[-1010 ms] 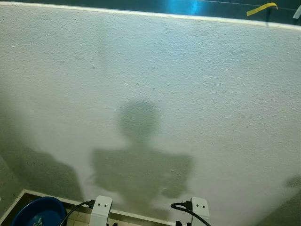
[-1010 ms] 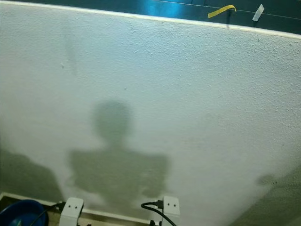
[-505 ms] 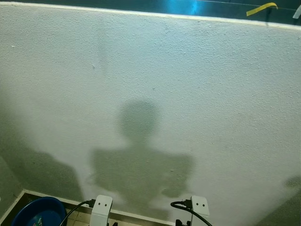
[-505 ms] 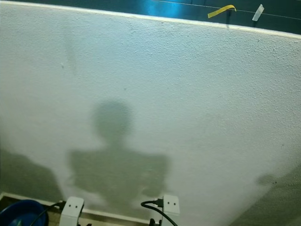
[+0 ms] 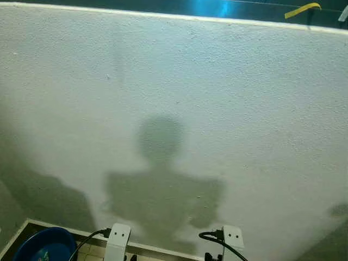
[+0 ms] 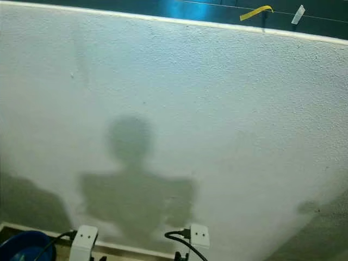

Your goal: Clothes washing

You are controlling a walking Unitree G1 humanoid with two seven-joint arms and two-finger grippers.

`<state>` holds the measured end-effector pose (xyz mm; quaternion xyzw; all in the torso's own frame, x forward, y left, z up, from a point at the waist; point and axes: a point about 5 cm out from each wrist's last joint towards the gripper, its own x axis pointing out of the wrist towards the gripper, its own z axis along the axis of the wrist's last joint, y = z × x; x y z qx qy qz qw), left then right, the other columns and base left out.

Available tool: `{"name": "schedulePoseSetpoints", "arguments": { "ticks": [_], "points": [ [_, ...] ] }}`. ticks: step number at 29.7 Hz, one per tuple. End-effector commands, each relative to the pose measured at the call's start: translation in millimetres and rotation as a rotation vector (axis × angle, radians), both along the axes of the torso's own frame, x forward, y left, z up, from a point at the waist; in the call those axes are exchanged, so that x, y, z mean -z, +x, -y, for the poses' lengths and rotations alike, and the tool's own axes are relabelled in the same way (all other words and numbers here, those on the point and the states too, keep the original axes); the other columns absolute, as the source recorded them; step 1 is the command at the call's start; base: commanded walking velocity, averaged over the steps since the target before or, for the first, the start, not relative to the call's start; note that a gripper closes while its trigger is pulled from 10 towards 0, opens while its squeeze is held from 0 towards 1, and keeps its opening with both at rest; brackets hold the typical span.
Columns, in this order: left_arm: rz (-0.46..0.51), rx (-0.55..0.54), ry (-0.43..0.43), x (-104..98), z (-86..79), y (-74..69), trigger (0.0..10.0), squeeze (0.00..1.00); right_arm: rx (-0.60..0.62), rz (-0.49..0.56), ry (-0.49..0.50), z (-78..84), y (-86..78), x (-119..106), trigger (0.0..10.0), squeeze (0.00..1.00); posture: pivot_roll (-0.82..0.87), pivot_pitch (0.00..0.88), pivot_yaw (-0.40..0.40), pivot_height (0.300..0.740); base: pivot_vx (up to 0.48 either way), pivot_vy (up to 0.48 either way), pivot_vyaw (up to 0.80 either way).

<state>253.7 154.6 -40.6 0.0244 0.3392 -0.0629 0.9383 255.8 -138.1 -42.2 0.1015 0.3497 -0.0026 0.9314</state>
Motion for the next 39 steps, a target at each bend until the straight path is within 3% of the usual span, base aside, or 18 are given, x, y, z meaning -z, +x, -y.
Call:
{"name": "schedulePoseSetpoints", "arguments": {
  "ticks": [1,39],
  "points": [
    [-0.030,0.001,-0.004,4.3,0.6,-4.8,10.0,0.00,0.006,-0.021,0.002,0.4,-3.1,2.8,10.0,0.00,-0.01,0.014,0.014,0.740,0.000,0.000,0.00],
    [-0.033,-0.019,-0.010,5.7,1.8,-6.6,10.0,0.00,-0.005,-0.009,0.005,0.3,-0.2,0.4,10.0,0.00,-0.01,0.014,-0.003,0.740,0.000,0.000,0.00]
  ]
}}
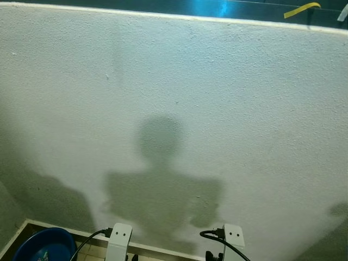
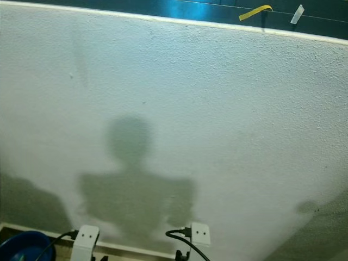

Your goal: Clothes washing

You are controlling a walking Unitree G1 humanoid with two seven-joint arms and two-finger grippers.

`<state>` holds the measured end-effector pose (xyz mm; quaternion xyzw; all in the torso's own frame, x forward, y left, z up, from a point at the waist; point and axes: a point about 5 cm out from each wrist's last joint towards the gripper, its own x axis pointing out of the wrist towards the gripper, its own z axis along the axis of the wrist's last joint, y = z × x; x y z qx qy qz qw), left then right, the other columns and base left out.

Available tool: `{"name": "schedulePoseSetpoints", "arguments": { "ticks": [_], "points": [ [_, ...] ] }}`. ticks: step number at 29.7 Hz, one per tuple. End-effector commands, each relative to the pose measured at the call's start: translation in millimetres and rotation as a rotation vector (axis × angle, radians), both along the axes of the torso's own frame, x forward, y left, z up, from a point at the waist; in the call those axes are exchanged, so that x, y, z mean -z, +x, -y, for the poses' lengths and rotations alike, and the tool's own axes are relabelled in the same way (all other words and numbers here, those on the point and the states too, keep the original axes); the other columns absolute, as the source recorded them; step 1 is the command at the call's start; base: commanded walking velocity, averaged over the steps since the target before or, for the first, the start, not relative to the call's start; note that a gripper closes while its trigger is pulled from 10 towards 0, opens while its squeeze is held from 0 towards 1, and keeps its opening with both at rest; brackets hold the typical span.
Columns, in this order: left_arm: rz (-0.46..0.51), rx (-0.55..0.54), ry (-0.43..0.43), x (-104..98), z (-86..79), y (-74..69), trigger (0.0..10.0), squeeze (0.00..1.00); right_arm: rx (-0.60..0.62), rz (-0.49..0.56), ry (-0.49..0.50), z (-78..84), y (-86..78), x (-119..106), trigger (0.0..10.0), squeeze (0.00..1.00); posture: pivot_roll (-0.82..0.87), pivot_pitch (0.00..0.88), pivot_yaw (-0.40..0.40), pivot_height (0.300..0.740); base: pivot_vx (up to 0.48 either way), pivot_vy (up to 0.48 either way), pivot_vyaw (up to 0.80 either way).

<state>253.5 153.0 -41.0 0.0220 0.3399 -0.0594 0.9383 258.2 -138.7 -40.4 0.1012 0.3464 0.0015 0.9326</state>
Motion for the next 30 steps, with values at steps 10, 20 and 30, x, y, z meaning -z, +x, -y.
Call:
{"name": "schedulePoseSetpoints", "arguments": {
  "ticks": [10,20,30],
  "points": [
    [-0.028,-0.010,-0.007,4.4,1.2,-5.0,10.0,0.00,0.008,-0.009,0.011,0.5,-1.0,1.0,10.0,0.00,-0.01,0.010,-0.005,0.740,0.000,0.000,0.00],
    [-0.026,-0.019,0.000,4.7,-1.2,-5.7,10.0,0.00,-0.004,0.002,0.008,-1.1,-0.8,0.4,10.0,0.00,0.01,0.005,-0.015,0.740,0.000,0.000,0.00],
    [-0.029,-0.005,0.004,6.3,-1.0,-8.1,10.0,0.00,-0.035,-0.012,-0.039,-2.3,-3.8,2.9,10.0,0.00,0.01,0.000,-0.017,0.740,0.000,0.000,0.00]
  ]
}}
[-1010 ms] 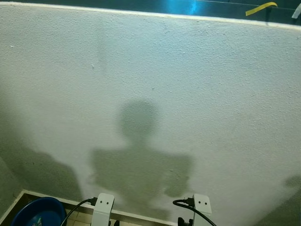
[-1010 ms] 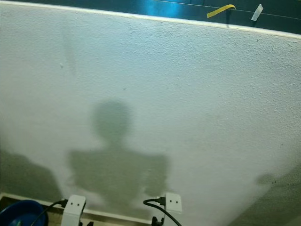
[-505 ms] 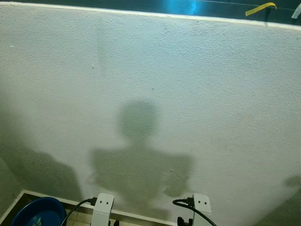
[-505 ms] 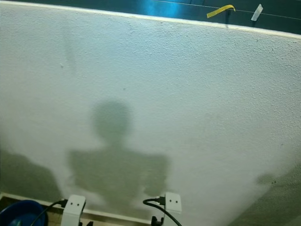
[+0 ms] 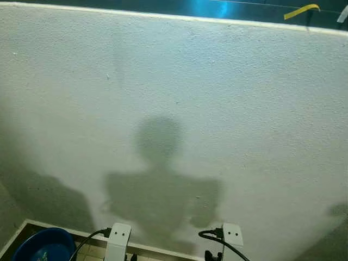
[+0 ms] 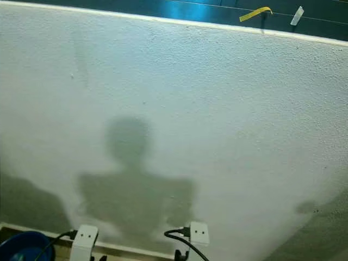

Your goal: Clothes washing

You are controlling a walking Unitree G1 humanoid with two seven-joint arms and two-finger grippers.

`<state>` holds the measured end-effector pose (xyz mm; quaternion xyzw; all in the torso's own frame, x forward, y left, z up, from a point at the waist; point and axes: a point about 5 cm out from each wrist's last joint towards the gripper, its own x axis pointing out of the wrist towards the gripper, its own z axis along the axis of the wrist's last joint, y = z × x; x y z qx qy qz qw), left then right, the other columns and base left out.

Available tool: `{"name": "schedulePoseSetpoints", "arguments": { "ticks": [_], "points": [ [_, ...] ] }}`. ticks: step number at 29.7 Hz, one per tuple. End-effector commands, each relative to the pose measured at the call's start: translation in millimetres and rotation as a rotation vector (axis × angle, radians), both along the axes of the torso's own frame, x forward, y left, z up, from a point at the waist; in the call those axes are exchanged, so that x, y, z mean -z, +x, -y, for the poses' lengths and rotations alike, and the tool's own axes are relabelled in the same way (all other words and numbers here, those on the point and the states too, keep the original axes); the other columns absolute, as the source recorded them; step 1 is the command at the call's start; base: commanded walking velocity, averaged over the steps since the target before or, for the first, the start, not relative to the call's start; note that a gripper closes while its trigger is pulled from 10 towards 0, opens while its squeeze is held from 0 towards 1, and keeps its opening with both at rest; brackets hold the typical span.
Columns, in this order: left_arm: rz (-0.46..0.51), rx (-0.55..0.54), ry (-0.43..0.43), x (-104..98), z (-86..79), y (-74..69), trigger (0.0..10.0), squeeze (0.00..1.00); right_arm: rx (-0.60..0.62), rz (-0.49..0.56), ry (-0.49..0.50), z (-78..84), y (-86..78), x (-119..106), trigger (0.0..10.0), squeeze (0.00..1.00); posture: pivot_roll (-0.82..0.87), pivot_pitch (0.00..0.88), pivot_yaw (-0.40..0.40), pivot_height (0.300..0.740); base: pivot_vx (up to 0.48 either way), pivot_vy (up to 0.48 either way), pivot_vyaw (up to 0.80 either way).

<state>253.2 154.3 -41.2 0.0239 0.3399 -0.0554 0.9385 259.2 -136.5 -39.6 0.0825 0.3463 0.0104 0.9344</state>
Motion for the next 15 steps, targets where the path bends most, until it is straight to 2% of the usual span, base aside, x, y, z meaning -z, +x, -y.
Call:
{"name": "schedulePoseSetpoints", "arguments": {
  "ticks": [1,15],
  "points": [
    [-0.029,0.002,-0.001,6.1,0.2,-7.9,10.0,0.00,-0.008,-0.015,-0.011,-0.5,-4.9,3.7,10.0,0.00,0.01,0.000,-0.017,0.740,0.000,0.000,0.00],
    [-0.029,0.000,0.004,7.0,-1.5,-9.4,10.0,0.00,-0.030,-0.010,0.005,-5.0,-4.2,3.0,10.0,0.00,0.01,0.000,-0.026,0.740,0.000,0.000,0.00]
  ]
}}
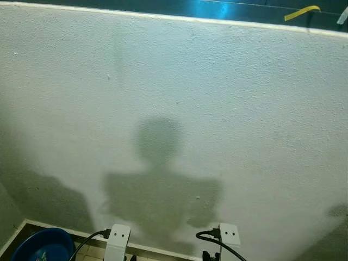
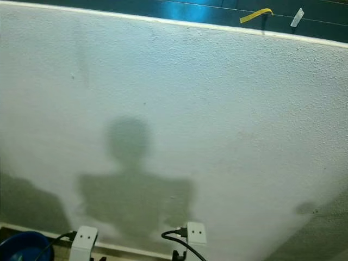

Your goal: Clothes washing

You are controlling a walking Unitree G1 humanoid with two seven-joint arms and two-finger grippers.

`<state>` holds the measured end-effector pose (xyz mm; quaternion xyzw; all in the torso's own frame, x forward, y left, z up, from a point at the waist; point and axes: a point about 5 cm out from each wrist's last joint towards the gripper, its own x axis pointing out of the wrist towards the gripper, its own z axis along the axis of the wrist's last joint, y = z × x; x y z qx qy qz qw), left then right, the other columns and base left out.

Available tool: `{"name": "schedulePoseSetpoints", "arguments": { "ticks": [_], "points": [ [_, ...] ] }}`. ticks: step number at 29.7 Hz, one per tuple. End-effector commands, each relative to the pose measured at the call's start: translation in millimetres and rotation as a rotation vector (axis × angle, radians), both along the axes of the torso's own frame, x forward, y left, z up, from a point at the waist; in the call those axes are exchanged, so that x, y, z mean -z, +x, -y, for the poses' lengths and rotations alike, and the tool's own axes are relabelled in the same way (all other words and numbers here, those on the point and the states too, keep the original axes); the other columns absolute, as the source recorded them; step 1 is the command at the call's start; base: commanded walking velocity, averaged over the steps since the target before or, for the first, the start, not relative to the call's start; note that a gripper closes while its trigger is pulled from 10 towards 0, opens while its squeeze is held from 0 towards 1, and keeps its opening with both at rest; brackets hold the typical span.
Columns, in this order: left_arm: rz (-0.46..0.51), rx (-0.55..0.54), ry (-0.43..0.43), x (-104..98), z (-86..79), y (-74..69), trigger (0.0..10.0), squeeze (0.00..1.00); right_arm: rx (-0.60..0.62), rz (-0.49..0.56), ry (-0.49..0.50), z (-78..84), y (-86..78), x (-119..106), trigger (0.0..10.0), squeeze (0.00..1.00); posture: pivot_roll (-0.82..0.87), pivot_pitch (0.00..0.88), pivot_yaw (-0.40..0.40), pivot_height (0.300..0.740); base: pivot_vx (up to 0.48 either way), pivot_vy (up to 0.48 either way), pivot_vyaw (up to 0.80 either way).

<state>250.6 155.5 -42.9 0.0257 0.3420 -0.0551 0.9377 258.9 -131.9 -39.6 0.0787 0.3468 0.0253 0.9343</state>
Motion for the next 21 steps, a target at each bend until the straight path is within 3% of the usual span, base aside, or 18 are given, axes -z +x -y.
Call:
{"name": "schedulePoseSetpoints", "arguments": {
  "ticks": [1,21],
  "points": [
    [-0.026,0.000,-0.001,5.3,-0.3,-6.8,10.0,0.00,-0.002,-0.012,0.000,-0.7,-4.0,3.0,10.0,0.00,0.01,0.000,-0.026,0.740,0.000,0.000,0.00],
    [-0.031,0.001,-0.003,6.0,0.0,-7.7,10.0,0.00,0.030,-0.023,0.050,0.5,-7.7,5.7,10.0,0.00,0.01,0.000,-0.020,0.740,0.000,0.000,0.00]
  ]
}}
